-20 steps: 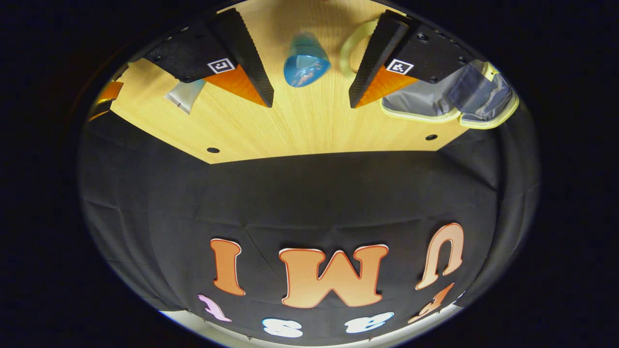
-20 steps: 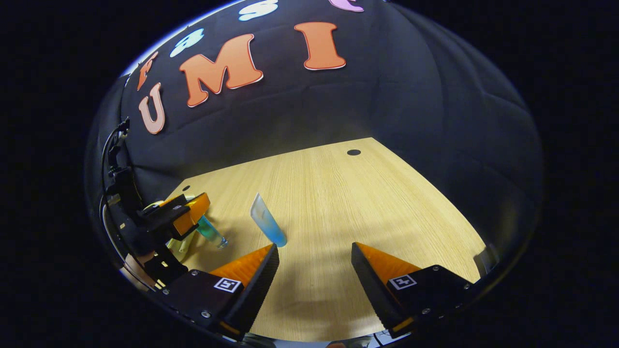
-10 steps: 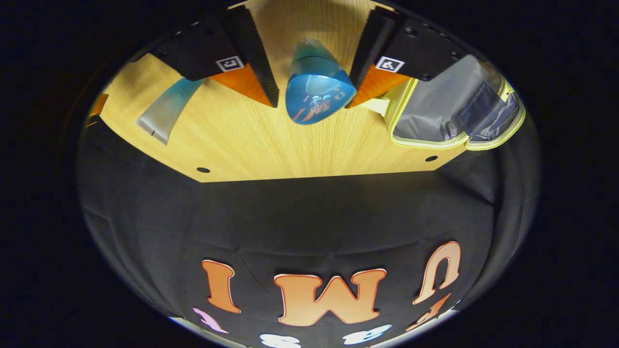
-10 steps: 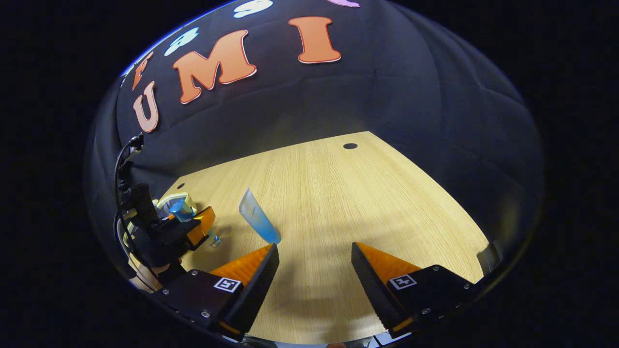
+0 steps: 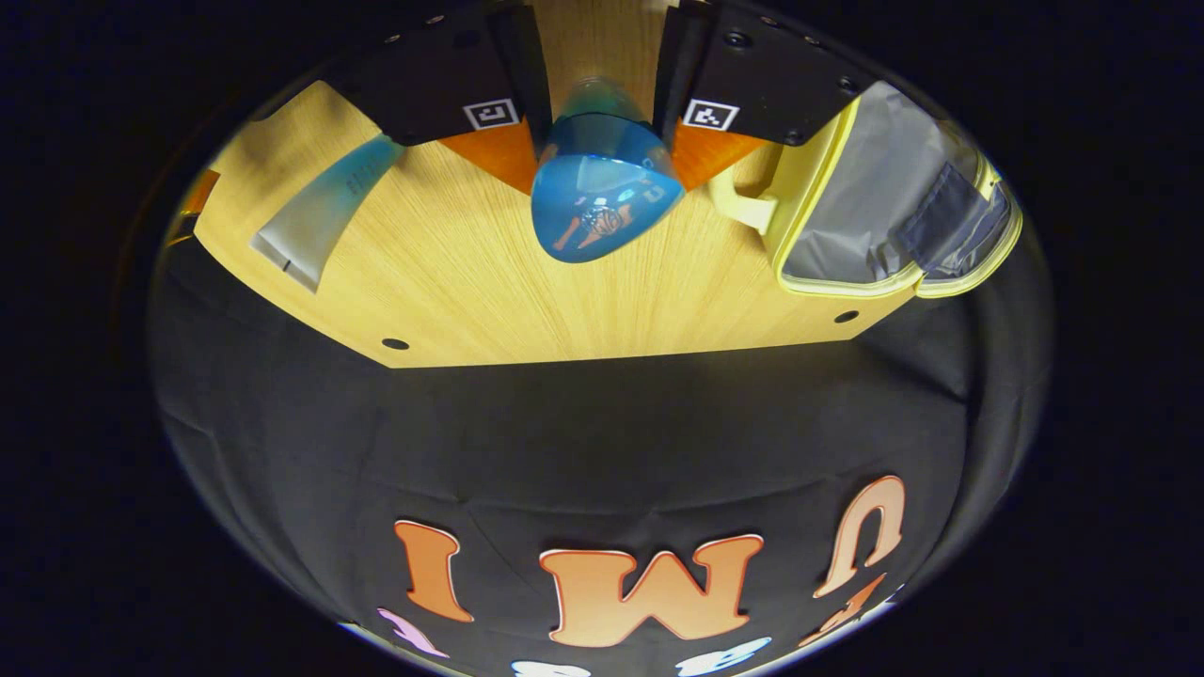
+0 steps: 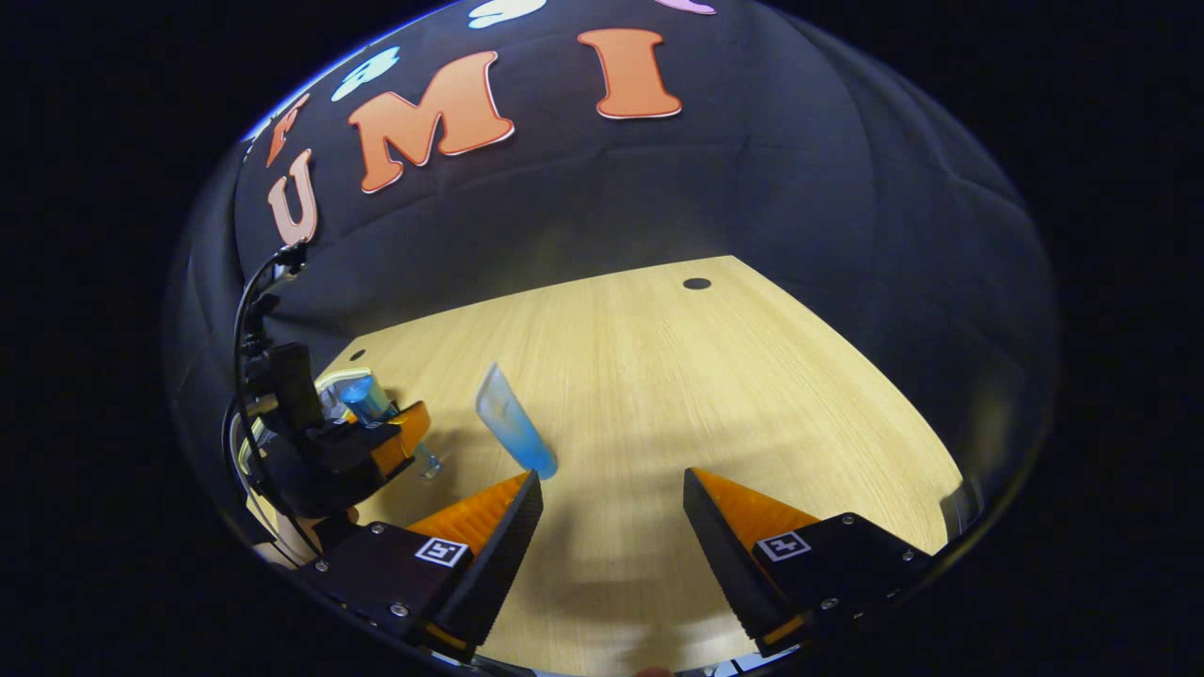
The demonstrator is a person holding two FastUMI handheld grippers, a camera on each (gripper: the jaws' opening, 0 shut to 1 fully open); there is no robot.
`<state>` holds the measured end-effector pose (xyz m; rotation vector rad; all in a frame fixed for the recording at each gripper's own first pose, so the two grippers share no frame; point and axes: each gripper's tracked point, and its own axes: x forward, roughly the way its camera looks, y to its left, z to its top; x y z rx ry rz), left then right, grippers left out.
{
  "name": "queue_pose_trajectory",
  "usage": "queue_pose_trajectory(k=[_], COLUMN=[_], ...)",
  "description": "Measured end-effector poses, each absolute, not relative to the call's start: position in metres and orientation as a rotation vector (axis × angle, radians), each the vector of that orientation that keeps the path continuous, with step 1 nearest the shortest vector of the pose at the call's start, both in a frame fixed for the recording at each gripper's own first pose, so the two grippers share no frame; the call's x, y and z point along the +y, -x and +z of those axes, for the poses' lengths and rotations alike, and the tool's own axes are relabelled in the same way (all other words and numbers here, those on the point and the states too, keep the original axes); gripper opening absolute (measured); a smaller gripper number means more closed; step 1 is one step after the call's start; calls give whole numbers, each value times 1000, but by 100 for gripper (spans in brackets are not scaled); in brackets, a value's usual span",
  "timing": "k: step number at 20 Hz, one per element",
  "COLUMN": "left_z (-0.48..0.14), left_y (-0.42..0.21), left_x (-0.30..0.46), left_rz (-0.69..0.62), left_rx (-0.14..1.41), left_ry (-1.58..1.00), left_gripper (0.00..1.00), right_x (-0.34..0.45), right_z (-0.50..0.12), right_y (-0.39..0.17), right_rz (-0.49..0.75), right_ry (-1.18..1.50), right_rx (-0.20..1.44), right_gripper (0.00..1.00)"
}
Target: First open the suitcase, pack the skin care products into it, and then close the suitcase.
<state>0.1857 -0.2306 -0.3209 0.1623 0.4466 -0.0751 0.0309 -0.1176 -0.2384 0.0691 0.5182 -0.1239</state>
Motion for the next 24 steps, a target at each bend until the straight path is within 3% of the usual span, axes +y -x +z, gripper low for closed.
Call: queue_pose_trajectory(k=[8, 13, 15, 16, 17, 18, 24], left_z=[-323, -323, -322, -321, -317, -315, -299], left_y=[-174, -169, -168, -168, -167, -167, -150], left_x=[-234, -229, -227, -226, -228, -229, -237], left_rz=[-89, -91, -87, -85, -86, -91, -129], left_rx=[483, 496, 496, 493, 489, 485, 520], left_ry=[-101, -83, -78, -77, -78, -81, -34], left_gripper=[46, 46, 46, 46, 46, 46, 46], right_x=[-69, -66, -63, -65, -65, -62, -62], right_z=[-279, -318, -335, -330, -329, -331, -297], right_y=[-91, -125, -132, -133, -137, -138, -114], right_rz=[13, 4, 6, -7, 1, 8, 0], right_ry=[106, 129, 108, 116, 104, 86, 56], right_rx=[560, 611, 644, 620, 619, 625, 604], right_gripper=[96, 90, 80, 61, 59, 45, 39])
